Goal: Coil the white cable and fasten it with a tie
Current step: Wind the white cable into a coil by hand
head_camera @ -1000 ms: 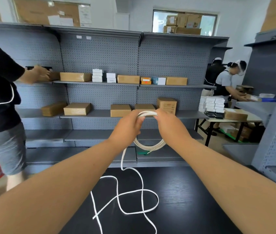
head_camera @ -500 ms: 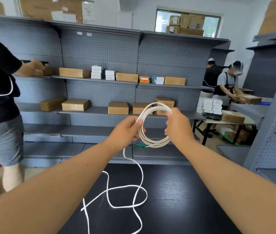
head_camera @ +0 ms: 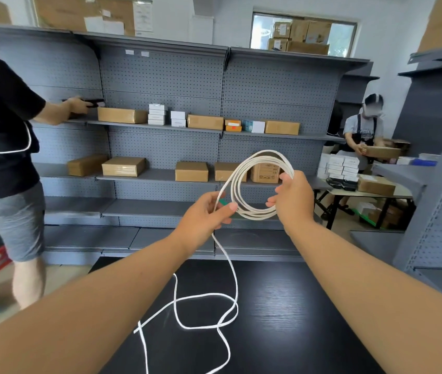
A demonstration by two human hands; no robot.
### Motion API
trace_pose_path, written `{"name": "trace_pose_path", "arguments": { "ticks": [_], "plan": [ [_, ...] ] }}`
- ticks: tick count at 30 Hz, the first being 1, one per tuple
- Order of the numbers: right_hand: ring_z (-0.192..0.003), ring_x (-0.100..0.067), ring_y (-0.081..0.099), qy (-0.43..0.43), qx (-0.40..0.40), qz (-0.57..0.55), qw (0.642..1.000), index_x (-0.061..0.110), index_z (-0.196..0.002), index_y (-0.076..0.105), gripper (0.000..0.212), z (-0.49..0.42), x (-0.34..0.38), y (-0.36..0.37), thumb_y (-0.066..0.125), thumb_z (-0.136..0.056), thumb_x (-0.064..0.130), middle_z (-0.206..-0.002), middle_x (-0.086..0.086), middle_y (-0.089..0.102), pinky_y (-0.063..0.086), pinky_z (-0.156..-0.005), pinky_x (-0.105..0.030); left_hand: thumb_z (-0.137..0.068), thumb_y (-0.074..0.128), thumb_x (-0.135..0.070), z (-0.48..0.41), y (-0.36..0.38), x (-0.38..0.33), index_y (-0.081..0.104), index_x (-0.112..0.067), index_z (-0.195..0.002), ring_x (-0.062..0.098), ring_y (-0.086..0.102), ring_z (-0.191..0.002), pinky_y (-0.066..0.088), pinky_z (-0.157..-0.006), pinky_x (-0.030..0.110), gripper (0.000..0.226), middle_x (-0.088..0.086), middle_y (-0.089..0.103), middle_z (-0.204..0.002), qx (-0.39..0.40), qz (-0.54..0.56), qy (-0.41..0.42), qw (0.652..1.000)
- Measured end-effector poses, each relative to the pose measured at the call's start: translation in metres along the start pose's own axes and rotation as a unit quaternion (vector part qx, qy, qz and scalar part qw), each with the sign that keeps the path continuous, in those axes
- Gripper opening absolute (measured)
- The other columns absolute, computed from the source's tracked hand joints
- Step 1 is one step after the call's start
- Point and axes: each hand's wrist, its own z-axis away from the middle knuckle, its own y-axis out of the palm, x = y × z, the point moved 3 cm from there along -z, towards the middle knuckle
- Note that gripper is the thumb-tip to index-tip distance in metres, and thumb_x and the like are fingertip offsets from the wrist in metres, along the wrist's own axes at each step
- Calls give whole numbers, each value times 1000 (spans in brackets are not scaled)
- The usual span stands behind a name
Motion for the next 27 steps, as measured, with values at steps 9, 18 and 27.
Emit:
{"name": "trace_pose_path", "arguments": {
  "ticks": [9,18,27],
  "plan": [
    [-52,-21,52,32,-43,-89,995,11,-102,44,18,11,9,29,27,-99,9,-76,0,47,34,-32,-8,-97,43,-29,-10,-12,-1,59,-19,-88,5,67,-74,53,-78,26,20,-2,68,-88,-28,9,12,999],
    [-53,-20,53,-3,-49,-50,998,8,-88,39,15,17,17,47,28,-96,3,-105,-1,48,51,-54,-32,-97,44,-27,-24,-24,-1,61,-21,-97,7,65,-89,48,-87,25,19,-6,70,-93,13,139,-25,990],
    [-63,-19,58,-19,-49,-19,998,8,-108,46,18,12,15,50,30,-99,11,-90,-6,53,38,-48,-18,-94,46,-17,-33,-31,-9,60,-10,-101,12,68,-78,55,-74,20,17,1,71,-74,139,251,-55,956]
  ]
}}
